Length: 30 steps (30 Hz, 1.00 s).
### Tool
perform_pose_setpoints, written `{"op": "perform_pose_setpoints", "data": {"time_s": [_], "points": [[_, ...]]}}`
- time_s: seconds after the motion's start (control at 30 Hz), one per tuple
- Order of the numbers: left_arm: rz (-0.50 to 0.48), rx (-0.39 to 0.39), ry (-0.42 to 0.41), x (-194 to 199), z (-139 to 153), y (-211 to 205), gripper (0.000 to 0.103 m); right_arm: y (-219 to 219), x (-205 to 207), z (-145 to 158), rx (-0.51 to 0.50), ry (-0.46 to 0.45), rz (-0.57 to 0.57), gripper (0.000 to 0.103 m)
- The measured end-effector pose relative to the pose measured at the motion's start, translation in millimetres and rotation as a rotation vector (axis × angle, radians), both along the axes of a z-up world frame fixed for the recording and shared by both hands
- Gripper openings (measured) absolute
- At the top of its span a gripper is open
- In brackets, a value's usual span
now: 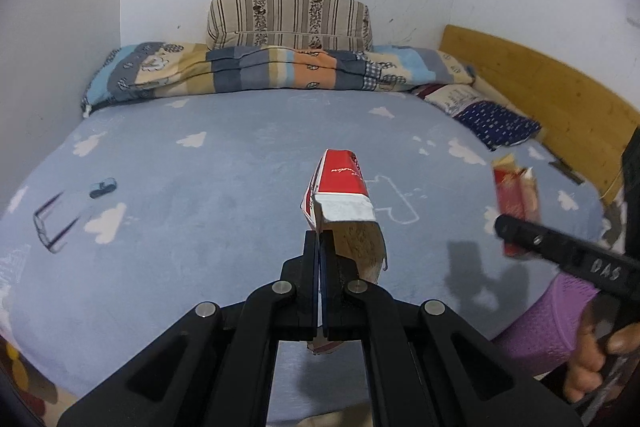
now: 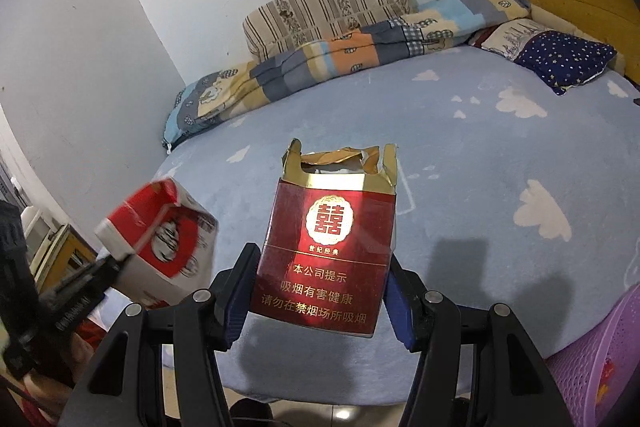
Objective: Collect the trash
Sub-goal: 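Carry the held wrapper and cigarette pack toward the purple basket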
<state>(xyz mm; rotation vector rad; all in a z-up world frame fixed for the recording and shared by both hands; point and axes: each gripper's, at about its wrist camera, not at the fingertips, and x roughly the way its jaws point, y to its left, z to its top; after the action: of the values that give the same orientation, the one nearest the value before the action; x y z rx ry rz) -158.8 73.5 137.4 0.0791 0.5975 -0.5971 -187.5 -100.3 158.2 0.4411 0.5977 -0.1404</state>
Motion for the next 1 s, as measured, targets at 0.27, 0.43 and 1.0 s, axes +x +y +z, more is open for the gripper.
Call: {"op": "perform_pose_setpoints", "data": {"time_s": [0.27,0.43,1.0], "points": [[0.02,0.054,-0.044,-8.8,-3.0,-8.4,0.0,-4.4,-7.2,2.3,-0.003,-0.009,-0.006,0.062],[0.016,0.069,-0.063,-10.1,-1.0,-11.3,0.0,-3.6,-9.9,4.6,-0.001,-0.012,-0.012,0.062],[-0.262,0.051,-0.088,-53.2,26.5,-95.6,0.0,-58.5,-95.6,33.0,0.088,-0.108,-0.165,0.062]]}}
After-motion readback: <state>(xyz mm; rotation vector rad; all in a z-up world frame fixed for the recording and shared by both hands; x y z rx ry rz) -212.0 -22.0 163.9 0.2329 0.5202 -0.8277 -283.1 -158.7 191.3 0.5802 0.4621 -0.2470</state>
